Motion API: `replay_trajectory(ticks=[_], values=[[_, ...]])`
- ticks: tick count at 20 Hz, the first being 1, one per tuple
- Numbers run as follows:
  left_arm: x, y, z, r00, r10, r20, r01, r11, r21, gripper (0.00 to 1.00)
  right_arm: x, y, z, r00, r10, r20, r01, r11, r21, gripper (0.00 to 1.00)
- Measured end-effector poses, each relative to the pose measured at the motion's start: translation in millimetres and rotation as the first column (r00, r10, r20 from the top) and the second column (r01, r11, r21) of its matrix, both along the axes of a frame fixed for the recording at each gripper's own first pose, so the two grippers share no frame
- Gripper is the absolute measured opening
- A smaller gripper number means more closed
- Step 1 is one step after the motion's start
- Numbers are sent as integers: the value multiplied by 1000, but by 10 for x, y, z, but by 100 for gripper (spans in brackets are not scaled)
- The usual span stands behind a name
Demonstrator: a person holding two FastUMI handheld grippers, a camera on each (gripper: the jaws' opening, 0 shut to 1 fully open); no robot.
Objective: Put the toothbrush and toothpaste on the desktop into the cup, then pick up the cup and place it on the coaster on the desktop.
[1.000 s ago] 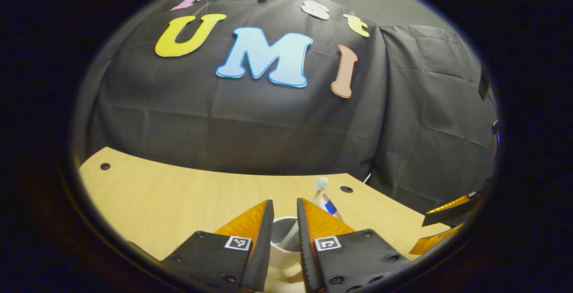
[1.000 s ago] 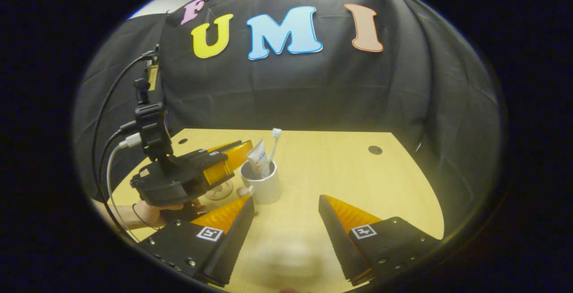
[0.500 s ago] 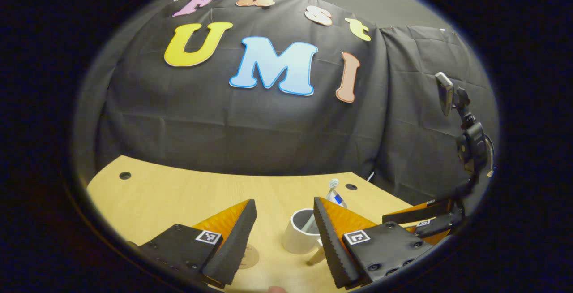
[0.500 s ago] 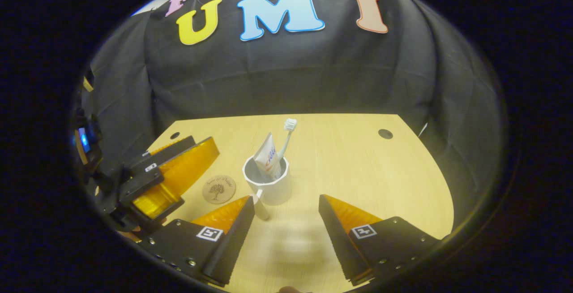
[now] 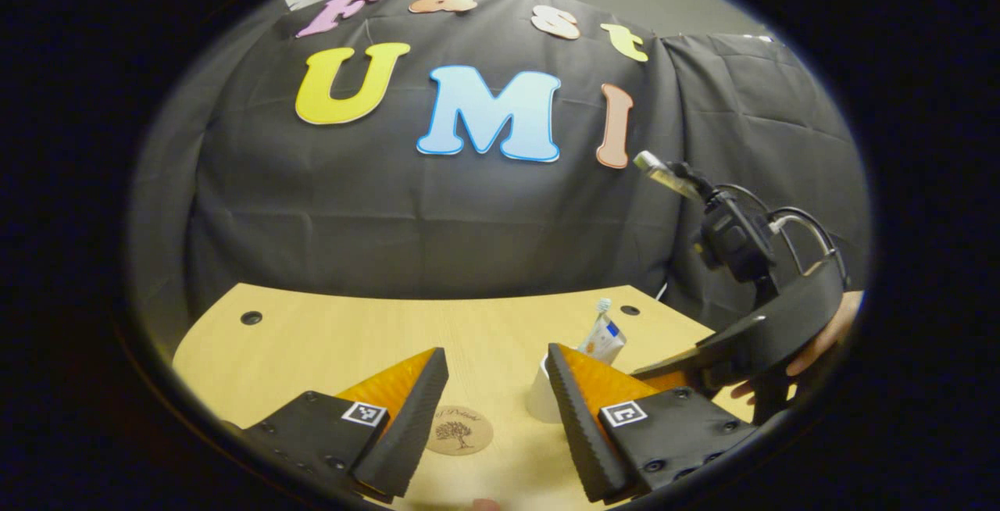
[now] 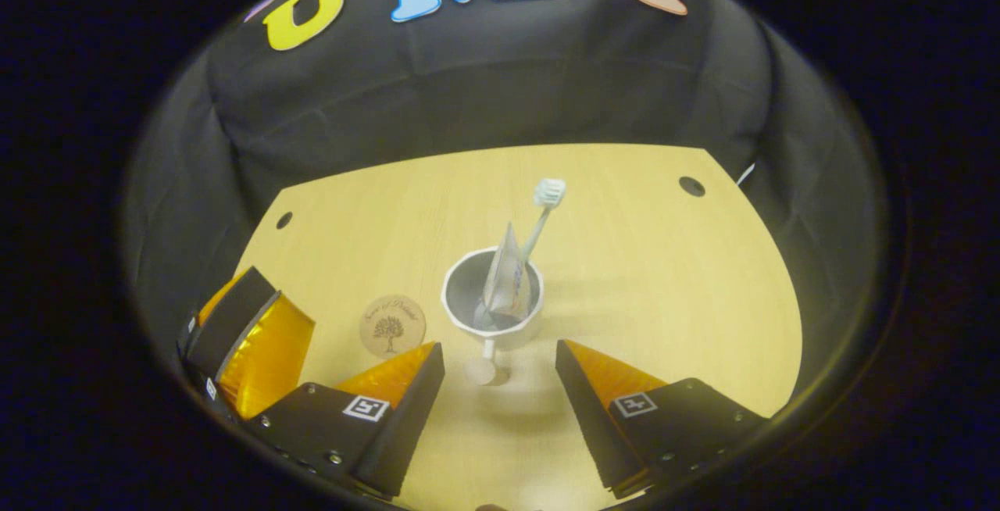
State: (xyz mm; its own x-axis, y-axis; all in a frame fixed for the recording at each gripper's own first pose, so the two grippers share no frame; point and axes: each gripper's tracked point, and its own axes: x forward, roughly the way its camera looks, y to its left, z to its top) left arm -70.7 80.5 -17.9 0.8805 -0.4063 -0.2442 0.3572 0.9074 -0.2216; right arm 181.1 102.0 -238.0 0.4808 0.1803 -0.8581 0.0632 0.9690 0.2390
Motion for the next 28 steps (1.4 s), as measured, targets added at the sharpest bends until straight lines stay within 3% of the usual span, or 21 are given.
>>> replay_trajectory(ticks=[4, 6, 13, 14, 15, 16, 17, 19, 20, 22, 23, 24, 28], values=[[-27, -14, -192, 998, -18, -57, 16, 1000, -25, 84, 30, 19, -265, 985, 52, -162, -64, 996, -69, 88], [-20, 18, -271, 997, -12, -79, 9, 999, -39, 84, 54, 71, -381, 975, 58, -213, -72, 996, -57, 89], [3, 96, -547, 990, -14, -141, 5, 998, -63, 84, 185, 128, -641, 944, 80, -319, -102, 993, -55, 87], [17, 112, -564, 989, -12, -146, 3, 998, -63, 90, 194, 124, -680, 941, 78, -328, -101, 993, -54, 78], [61, 107, -598, 988, -13, -155, 3, 998, -65, 84, 189, 120, -691, 938, 76, -337, -99, 994, -50, 71], [55, 100, -607, 987, -15, -159, 5, 998, -66, 90, 166, 124, -700, 935, 82, -344, -104, 994, -46, 67], [32, 96, -617, 987, -14, -162, 3, 998, -64, 84, 147, 113, -710, 931, 87, -354, -111, 993, -49, 65], [36, 100, -597, 987, -13, -163, 2, 998, -65, 84, 123, 96, -686, 927, 78, -366, -105, 993, -53, 46], [24, 100, -605, 986, -11, -165, 0, 998, -66, 84, 132, 118, -714, 928, 73, -366, -97, 994, -47, 26], [22, 94, -620, 985, -5, -171, -7, 998, -68, 84, 137, 112, -689, 931, 75, -357, -99, 994, -49, 24], [16, 99, -624, 985, 1, -174, -13, 998, -67, 90, 134, 117, -709, 932, 82, -354, -107, 993, -50, 24], [7, 97, -624, 985, 4, -175, -16, 998, -68, 84, 123, 129, -688, 933, 79, -351, -102, 994, -48, 24], [42, 238, -543, 985, 40, -170, -50, 997, -53, 84, 110, 354, -476, 944, 129, -303, -142, 990, -18, 22]])
